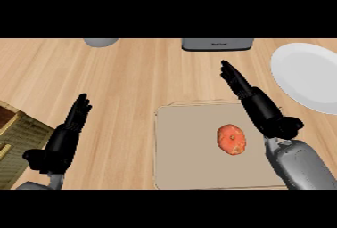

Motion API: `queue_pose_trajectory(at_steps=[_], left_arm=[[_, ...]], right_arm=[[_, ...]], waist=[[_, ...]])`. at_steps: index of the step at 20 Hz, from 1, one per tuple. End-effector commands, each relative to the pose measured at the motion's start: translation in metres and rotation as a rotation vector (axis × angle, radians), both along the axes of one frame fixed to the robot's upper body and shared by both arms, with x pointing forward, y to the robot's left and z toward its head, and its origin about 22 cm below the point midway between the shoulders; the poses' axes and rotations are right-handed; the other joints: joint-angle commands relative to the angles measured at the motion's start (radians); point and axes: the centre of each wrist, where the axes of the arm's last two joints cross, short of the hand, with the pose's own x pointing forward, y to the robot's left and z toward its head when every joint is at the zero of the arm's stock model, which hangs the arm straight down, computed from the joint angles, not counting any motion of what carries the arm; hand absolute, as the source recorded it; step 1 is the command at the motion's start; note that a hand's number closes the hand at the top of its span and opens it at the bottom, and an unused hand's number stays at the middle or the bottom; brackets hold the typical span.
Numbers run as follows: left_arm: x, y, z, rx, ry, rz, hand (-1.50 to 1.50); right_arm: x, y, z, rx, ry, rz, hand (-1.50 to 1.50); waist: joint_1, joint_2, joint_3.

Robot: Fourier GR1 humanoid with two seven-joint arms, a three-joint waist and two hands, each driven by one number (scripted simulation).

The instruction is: Pick the squash from the tray and place it in the plate

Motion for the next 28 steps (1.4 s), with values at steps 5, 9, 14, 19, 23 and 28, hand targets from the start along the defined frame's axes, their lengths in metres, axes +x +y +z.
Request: queue_pose_trajectory(at_steps=[5,9,14,19,23,28], left_arm=[[0.025,0.023,0.016,0.047,0.066,0.073,0.0],[0.034,0.026,0.01,0.01,0.153,0.087,0.0],[0.04,0.025,0.018,0.028,0.16,0.064,0.0],[0.041,0.023,0.007,0.03,0.176,0.068,0.0],[0.049,0.024,0.025,0.004,0.195,0.086,0.0],[0.046,0.017,0.01,0.029,0.195,0.083,0.0]], right_arm=[[0.026,-0.018,0.012,0.068,0.093,0.507,1.5],[0.045,-0.069,0.017,-0.094,-0.177,0.222,-1.5],[0.038,-0.102,-0.048,0.057,-0.051,0.455,-1.5],[0.047,-0.119,-0.031,-0.21,-0.132,0.583,-1.5],[0.051,-0.119,-0.032,-0.324,-0.156,0.629,-1.5],[0.069,-0.115,-0.019,-0.402,-0.177,0.644,-1.5]], waist=[[0.034,0.043,-0.029],[0.012,0.049,-0.028],[0.032,0.038,-0.029],[0.03,0.034,-0.03],[0.023,0.026,-0.031],[0.016,0.023,-0.032]])
